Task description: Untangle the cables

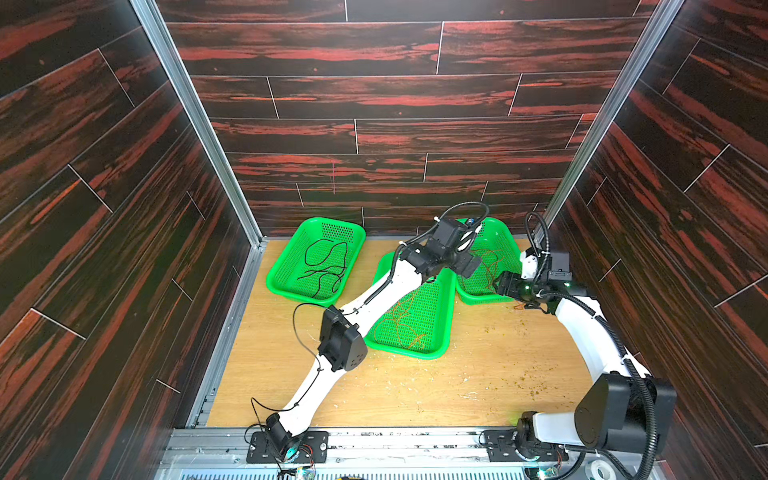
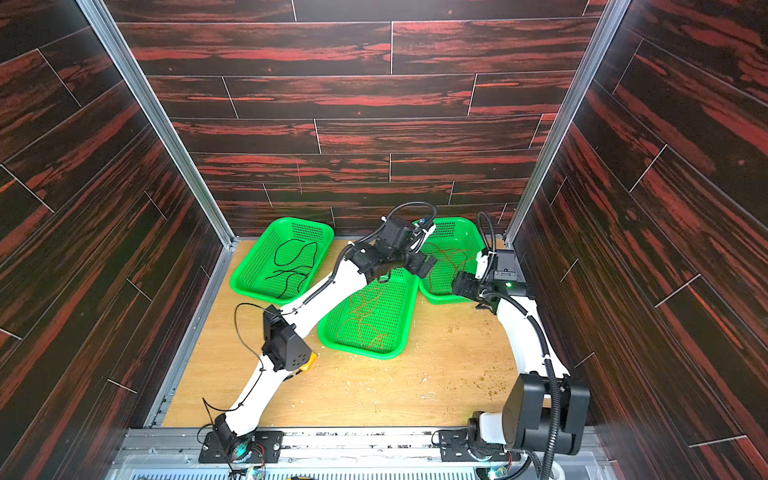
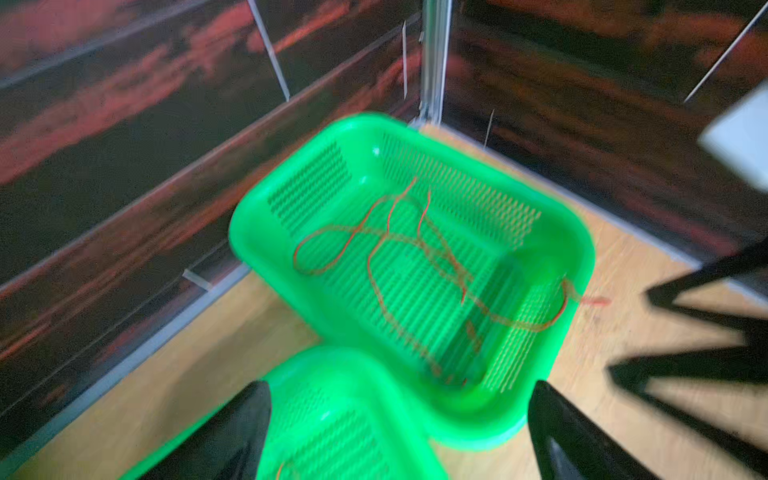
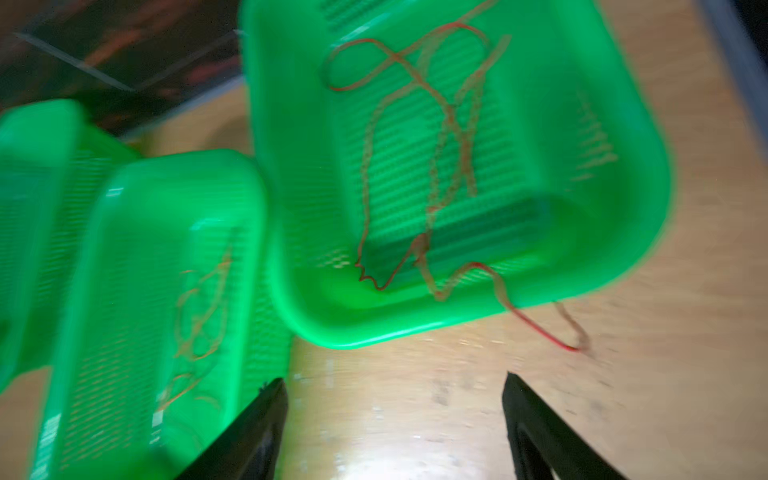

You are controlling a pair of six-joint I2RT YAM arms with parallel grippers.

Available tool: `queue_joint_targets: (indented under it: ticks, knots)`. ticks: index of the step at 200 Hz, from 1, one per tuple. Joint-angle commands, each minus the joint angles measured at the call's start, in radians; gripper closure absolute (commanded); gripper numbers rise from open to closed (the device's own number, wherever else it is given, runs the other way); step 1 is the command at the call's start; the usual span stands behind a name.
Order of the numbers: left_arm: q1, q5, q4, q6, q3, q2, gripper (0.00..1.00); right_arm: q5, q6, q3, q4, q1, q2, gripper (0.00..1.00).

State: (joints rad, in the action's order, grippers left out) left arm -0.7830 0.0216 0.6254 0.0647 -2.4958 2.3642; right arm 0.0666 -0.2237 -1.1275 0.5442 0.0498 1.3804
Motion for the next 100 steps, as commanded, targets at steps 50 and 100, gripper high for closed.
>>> queue_joint_targets:
  ticks: [50,100]
  knots:
    - [0.227,0.099,-0.115,-0.02,0.753,-0.566,0.01,-0.117,0.125,-0.104,0.018,0.002,0.201,0.28]
    - [0.325,0.053,-0.158,-0.116,1.068,-0.702,0.03,-0.147,0.204,-0.199,0.009,0.001,0.31,0.38]
